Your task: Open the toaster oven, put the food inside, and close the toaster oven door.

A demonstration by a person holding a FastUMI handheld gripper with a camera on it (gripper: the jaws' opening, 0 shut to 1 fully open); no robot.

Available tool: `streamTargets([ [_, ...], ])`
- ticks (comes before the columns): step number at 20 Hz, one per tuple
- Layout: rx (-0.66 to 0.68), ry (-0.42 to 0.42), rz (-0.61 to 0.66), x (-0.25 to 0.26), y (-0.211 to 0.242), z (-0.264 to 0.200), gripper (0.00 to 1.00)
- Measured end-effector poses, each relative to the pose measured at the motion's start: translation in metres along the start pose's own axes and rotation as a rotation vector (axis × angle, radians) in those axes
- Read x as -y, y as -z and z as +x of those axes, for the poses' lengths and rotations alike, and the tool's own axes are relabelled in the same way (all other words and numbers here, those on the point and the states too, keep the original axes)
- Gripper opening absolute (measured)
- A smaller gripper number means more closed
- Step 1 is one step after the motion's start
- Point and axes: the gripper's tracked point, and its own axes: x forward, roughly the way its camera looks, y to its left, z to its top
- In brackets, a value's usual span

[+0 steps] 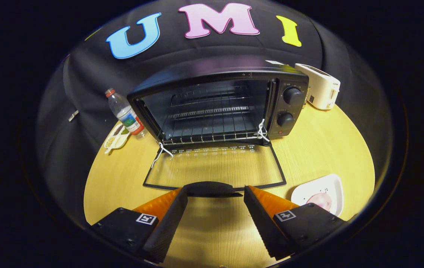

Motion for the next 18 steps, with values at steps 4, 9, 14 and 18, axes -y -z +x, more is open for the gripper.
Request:
streamTargets([
  [4, 0.012, -0.026, -0.020, -0.004, -0.007, -0.003, 0.99],
  [9, 0.097, -0.015, -0.020, 0.031, -0.032, -0.028, 0.99],
  [14, 0.127, 0.115, 0.026, 0.169, -0.041, -0.070, 0.98],
  [18, 0.020, 0.161, 0.013, 0.253, -0.004, -0.073, 0.96],
])
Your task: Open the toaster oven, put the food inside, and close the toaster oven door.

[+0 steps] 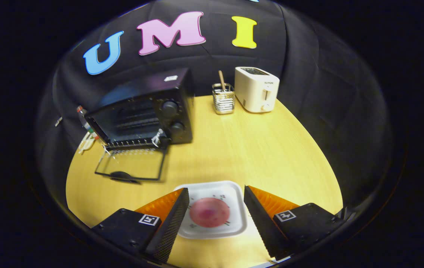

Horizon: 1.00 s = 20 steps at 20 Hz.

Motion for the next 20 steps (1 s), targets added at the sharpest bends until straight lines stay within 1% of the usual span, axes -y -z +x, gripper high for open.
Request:
streamTargets([
  [1, -0.028, -0.003, -0.013, 0.008, 0.012, 0.005, 0.94],
  [3, -0.071, -0.026, -0.042, 0.014, 0.026, 0.020, 0.93],
  [6, -0.139, -0.015, -0.076, 0.029, 0.047, 0.042, 0.74],
  [8, -0.189, -0.029, -0.064, 0.032, 0.057, 0.054, 0.73],
  [9, -0.214, -0.038, -0.058, 0.031, 0.062, 0.063, 0.69],
  [10, -0.231, -0.044, -0.059, 0.033, 0.062, 0.063, 0.58],
  [12, -0.262, -0.059, -0.064, 0.032, 0.065, 0.066, 0.53],
  [13, -0.276, -0.061, -0.062, 0.034, 0.073, 0.070, 0.45],
  [14, -0.283, -0.073, -0.060, 0.033, 0.070, 0.066, 0.16],
  [18, -0.363, -0.116, -0.058, 0.033, 0.073, 0.070, 0.16],
  [19, -0.394, -0.130, -0.074, 0.034, 0.073, 0.070, 0.16],
  [20, -0.418, -0.126, -0.069, 0.032, 0.073, 0.070, 0.16],
])
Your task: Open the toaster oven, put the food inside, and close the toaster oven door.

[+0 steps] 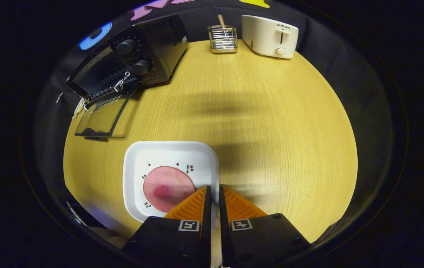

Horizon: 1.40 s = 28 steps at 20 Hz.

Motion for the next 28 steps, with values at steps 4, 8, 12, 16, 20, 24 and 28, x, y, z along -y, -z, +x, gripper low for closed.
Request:
streamTargets([
  [4, -0.045, -0.043, -0.007, 0.001, -0.004, 0.005, 0.05],
  [8, -0.074, -0.092, 0.042, -0.001, -0.003, 0.005, 0.05],
  [12, -0.189, -0.257, 0.174, -0.006, 0.004, 0.003, 0.05],
  [16, -0.262, -0.456, 0.424, -0.019, 0.008, 0.002, 0.05],
  [20, -0.189, -0.574, 0.694, -0.033, 0.005, -0.004, 0.05],
  [24, -0.105, -0.631, 0.816, -0.051, 0.011, -0.022, 0.05],
  [28, -0.001, -0.662, 0.922, -0.092, 0.007, -0.070, 0.05],
])
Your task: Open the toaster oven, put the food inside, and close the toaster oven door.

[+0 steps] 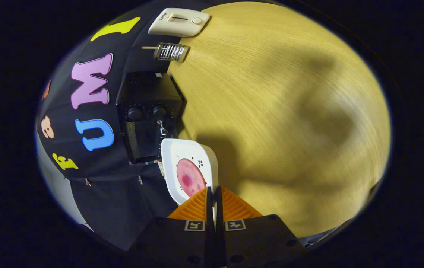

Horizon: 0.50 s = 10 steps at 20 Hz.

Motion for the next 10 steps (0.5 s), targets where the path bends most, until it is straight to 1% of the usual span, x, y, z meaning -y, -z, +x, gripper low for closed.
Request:
streamTargets([
  [2, 0.052, -0.042, 0.082, -0.032, 0.016, 0.019, 0.05],
  [3, 0.066, -0.048, 0.101, -0.044, 0.026, 0.030, 0.05],
  [6, 0.158, -0.013, 0.119, -0.076, 0.036, 0.076, 0.05],
  [8, 0.211, -0.025, 0.166, -0.105, 0.037, 0.108, 0.05],
  [10, 0.258, -0.028, 0.220, -0.123, 0.036, 0.134, 0.05],
])
